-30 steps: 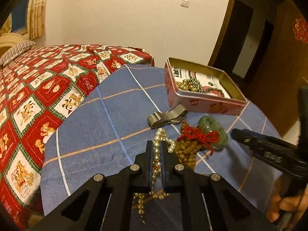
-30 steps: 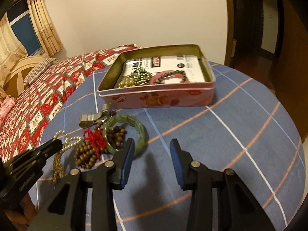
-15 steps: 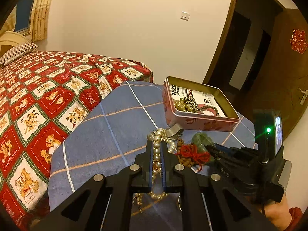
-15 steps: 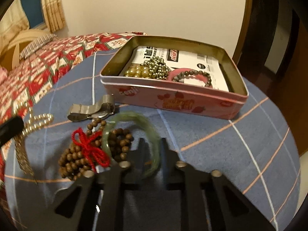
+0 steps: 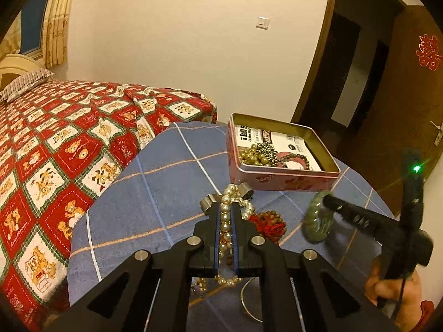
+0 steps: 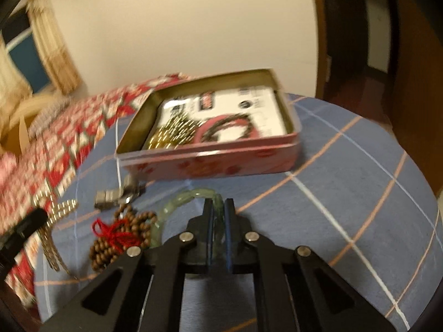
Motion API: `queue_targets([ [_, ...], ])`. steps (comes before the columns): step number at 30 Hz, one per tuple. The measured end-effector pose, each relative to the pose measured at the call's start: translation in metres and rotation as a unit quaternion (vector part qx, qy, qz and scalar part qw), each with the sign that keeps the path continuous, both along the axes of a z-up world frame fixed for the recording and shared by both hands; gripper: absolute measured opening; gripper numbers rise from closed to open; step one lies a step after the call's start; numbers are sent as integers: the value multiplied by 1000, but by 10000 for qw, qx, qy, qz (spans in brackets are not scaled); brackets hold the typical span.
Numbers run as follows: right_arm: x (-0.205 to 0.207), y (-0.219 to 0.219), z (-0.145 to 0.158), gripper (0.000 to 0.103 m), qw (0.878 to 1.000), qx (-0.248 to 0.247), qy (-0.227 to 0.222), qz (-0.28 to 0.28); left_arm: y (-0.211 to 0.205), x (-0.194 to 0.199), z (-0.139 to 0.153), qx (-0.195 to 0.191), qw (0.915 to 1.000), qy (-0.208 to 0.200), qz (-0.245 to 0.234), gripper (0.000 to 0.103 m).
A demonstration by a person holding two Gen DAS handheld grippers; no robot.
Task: Organize jewelry
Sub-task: 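Grasp the pearl necklace with the left gripper while the right gripper grasps the green jade bangle, then carry the pearl necklace and jade bangle in both grippers over the pink tin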
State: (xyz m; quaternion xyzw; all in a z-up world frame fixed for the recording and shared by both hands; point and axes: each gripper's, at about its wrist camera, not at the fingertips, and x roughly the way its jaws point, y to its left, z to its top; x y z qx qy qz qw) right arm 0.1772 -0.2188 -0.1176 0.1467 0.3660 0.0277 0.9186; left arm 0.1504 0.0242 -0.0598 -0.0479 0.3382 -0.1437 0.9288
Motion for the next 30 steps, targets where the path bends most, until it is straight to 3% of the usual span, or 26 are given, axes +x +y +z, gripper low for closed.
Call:
queue_targets([
  [6, -19, -32, 11, 10, 9974, 602, -279, -275, 5, -2, 1, -165, 9999, -40, -21, 6],
  [20, -30, -23, 37, 10, 9966, 373, -628, -377, -1, -4, 8, -348, 9990, -194, -209, 6],
  [30, -18, -18, 59, 10, 9956, 116, -839, -402, -34, 8, 27, -485, 9960, -466, -596, 6],
])
